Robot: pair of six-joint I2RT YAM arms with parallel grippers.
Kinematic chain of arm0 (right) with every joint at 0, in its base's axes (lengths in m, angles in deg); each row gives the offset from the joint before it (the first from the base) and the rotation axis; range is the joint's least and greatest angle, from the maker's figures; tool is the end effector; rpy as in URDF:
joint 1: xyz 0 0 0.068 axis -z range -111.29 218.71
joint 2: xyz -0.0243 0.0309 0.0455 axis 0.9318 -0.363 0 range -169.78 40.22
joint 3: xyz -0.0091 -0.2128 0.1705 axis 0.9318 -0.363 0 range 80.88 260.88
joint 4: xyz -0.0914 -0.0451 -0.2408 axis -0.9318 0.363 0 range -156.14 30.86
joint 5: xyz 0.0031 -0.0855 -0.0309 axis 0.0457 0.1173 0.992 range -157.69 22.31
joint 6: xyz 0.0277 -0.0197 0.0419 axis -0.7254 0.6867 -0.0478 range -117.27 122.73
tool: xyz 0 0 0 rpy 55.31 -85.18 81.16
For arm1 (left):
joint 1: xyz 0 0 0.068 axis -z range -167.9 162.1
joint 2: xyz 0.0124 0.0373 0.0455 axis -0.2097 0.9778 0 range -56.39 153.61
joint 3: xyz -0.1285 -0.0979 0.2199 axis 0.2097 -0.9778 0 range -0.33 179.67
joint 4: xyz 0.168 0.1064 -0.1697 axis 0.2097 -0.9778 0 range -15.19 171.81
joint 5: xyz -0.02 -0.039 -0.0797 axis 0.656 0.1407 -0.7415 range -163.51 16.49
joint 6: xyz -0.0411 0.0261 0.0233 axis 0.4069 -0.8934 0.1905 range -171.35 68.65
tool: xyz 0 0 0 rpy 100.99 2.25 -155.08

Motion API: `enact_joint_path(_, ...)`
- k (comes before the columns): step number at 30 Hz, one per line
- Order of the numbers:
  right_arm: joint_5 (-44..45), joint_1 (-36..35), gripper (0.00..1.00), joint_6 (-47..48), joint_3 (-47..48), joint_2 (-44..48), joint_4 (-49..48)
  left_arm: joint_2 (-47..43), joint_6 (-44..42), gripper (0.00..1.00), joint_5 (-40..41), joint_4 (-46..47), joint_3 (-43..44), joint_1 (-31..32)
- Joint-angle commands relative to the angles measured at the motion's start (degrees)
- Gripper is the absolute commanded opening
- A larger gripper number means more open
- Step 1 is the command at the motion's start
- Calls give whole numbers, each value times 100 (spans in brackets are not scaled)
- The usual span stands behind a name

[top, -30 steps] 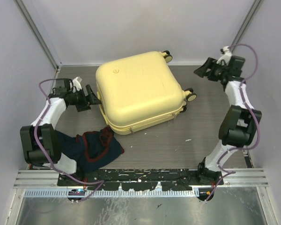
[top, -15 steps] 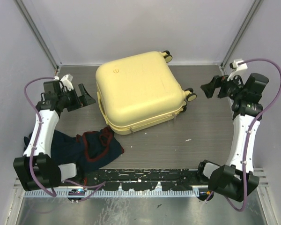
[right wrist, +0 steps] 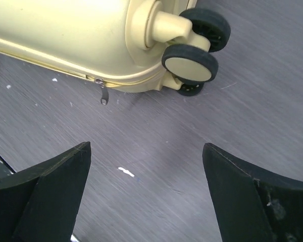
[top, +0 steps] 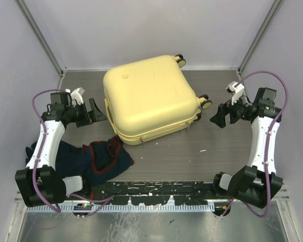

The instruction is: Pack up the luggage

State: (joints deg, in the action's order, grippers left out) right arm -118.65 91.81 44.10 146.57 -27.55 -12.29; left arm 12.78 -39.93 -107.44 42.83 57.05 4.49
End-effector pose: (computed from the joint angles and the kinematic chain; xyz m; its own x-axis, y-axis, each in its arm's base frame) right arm 0.2143 -0.0614 0.3291 -0.4705 -0.2520 -0.8456 -0.6186 0.7776 0.1125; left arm 0.2440 0.0125 0.2887 -0.8000 -0.2727 -0.5345 0.0834 0.8316 -0.5490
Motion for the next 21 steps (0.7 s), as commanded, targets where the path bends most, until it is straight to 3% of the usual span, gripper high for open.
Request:
enact_joint_path(1,68,-19,95,2078,917,-356,1272,-156,-140,98,-326,29,5,-29)
enact_joint_path(7,204,-147,99,2851,1451,-443,1901,-144,-42,98,-544,-216,228,-30)
enact_joint_path(12,985,-923,97,3816,1731,-341,1968,-227,218,100,-1243,-199,104,-29)
enact_joint_path(16,1091,-1085,96,4393,2094,-648,2181,-600,483,99,-1645,67,-130,-29)
enact_joint_path(21,1120,-1087,96,5082,2202,-1093,2086,-998,414,98,-1505,12,-135,-29)
